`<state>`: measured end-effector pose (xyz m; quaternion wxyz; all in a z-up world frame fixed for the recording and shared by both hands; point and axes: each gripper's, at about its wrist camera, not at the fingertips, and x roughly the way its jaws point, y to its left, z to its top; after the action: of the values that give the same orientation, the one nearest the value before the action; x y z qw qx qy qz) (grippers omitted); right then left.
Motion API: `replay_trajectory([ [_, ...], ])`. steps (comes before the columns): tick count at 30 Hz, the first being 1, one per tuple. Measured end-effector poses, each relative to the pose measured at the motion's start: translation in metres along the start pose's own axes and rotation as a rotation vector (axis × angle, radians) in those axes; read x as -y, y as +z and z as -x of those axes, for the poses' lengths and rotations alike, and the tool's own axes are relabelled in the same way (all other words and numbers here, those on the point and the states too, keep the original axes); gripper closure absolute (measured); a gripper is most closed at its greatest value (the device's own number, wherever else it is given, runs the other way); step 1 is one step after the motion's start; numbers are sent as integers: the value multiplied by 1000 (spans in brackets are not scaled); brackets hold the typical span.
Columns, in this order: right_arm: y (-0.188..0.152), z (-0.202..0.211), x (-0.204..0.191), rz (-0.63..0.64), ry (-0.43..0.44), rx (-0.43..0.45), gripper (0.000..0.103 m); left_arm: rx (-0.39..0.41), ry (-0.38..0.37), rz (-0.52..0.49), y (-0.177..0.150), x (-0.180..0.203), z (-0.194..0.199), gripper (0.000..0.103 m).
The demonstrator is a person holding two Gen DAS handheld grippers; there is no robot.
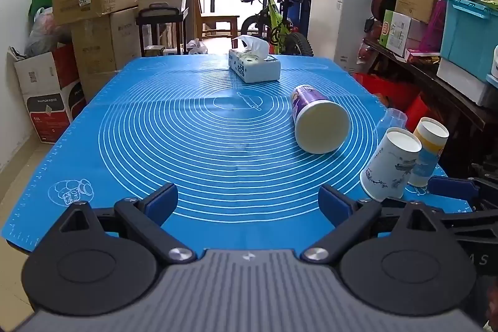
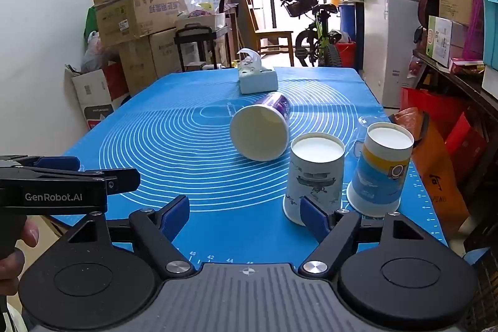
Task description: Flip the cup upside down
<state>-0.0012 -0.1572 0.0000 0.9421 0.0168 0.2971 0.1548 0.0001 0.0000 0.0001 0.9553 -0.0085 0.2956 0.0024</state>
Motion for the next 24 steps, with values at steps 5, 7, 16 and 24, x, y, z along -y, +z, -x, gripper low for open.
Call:
replay_trajectory([
  [5, -1, 1, 0, -9, 9, 9, 22, -2, 3, 2, 0, 1, 0, 7],
  [7, 1, 2, 3, -10, 9, 8, 22, -2, 3, 1, 0, 1, 1, 7],
  [16, -1, -2, 1, -5, 3, -3, 22, -5, 3, 1, 0, 1, 1, 7],
  [24, -2, -7, 1, 0, 0, -13, 22, -8, 3, 4, -4, -4, -3, 7],
])
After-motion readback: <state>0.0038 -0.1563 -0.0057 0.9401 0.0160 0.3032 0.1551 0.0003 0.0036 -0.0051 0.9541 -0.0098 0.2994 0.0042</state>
